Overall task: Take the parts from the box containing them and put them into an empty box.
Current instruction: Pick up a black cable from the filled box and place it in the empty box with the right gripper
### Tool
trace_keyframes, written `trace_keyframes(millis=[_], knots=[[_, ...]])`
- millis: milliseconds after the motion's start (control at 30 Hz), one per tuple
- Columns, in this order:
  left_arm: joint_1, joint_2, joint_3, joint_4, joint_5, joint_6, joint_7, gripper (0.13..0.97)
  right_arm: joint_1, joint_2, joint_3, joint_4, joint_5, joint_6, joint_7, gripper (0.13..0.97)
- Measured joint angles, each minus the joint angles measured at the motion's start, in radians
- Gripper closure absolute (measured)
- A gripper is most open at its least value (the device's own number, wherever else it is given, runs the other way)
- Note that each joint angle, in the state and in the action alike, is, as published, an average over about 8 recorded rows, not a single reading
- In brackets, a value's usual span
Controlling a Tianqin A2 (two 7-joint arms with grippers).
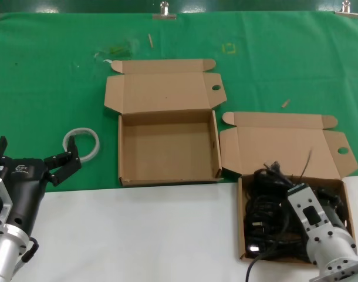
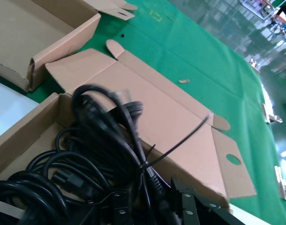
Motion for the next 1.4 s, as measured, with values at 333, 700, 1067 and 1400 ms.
trace_keyframes(millis=[333,700,1067,1400], knots=[[0.0,0.0,0.0,0.0,0.0,0.0,0.0,0.132,-0.03,-0.001,0.002,0.132,0.0,0.082,-0.05,0.863],[0.0,0.0,0.0,0.0,0.0,0.0,0.0,0.132,-0.019,-0.001,-0.061,0.248,0.0,0.157,-0.051,0.867],[0.0,0.0,0.0,0.0,0.0,0.0,0.0,0.132,0.189,0.0,-0.315,0.072,0.0,0.078,0.087,0.869],[0.0,0.0,0.0,0.0,0.0,0.0,0.0,0.132,0.366,0.001,-0.503,-0.171,0.0,-0.049,0.242,0.869]])
